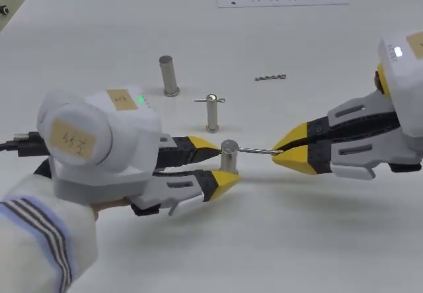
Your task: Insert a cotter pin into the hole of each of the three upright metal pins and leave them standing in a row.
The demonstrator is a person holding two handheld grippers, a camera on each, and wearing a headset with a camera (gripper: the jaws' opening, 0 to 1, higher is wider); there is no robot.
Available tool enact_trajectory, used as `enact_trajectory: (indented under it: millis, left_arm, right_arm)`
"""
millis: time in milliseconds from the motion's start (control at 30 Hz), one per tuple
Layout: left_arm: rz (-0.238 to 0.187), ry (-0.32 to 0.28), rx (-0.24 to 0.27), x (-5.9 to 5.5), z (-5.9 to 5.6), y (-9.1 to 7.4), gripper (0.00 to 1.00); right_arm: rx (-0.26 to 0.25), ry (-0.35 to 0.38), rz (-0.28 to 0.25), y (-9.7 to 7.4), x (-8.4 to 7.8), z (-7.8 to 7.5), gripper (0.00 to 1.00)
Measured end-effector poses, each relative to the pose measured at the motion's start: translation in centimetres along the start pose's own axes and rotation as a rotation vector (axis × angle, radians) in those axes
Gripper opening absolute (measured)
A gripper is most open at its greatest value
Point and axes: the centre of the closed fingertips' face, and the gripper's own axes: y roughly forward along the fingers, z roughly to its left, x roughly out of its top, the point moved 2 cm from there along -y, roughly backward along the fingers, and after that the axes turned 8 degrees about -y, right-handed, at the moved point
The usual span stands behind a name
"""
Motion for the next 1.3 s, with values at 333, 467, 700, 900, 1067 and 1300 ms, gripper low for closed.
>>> enact_trajectory:
  millis: [333,467,700,900,1067,1300]
  left_arm:
    - [0.005,0.015,0.005,-0.2,0.4,0.3,0.12]
    - [0.006,0.028,-0.005,-0.2,0.4,0.3,0.12]
    - [0.012,0.035,-0.027,-0.1,0.4,0.3,0.11]
    - [0.013,0.032,-0.035,-0.1,0.4,0.3,0.11]
    - [0.015,0.032,-0.038,-0.2,0.4,0.3,0.11]
    - [0.014,0.029,-0.042,-0.2,0.3,0.3,0.11]
  right_arm:
    - [0.013,-0.033,0.004,0.1,0.1,0.0,0.03]
    - [0.017,-0.043,0.011,0.1,0.1,-0.1,0.03]
    - [0.016,-0.077,0.023,0.1,0.2,-0.7,0.04]
    - [0.022,-0.111,0.023,0.3,0.6,-0.6,0.04]
    - [0.02,-0.094,0.017,0.6,0.4,-0.7,0.04]
    - [0.021,-0.055,0.001,1.3,0.3,-0.9,0.04]
